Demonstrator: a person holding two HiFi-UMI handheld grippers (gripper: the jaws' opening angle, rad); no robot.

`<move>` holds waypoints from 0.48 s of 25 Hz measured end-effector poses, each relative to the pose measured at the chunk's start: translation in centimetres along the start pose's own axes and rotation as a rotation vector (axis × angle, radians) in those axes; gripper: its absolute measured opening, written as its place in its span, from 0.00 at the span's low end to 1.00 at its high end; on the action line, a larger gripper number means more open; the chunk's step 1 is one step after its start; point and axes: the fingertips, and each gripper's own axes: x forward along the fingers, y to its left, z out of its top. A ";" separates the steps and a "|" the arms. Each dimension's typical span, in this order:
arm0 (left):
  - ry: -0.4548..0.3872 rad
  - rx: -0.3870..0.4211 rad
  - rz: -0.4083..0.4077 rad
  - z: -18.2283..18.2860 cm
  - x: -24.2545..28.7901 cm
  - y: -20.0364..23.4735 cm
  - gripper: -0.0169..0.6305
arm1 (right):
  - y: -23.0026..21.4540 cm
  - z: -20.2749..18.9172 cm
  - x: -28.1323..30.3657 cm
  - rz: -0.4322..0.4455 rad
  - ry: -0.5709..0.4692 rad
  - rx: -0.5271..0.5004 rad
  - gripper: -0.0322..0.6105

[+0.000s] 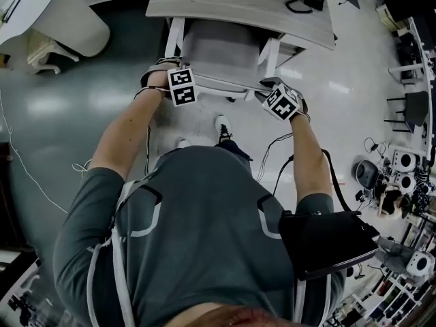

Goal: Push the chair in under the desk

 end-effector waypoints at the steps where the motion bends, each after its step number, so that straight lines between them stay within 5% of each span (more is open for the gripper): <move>1: 0.012 -0.003 -0.028 -0.2 0.0 0.0 0.25 | 0.0 0.2 0.0 0.016 0.003 -0.002 0.30; 12: 0.035 -0.010 -0.115 -0.6 -0.5 -1.5 0.21 | 0.5 0.1 0.2 0.050 0.020 -0.046 0.30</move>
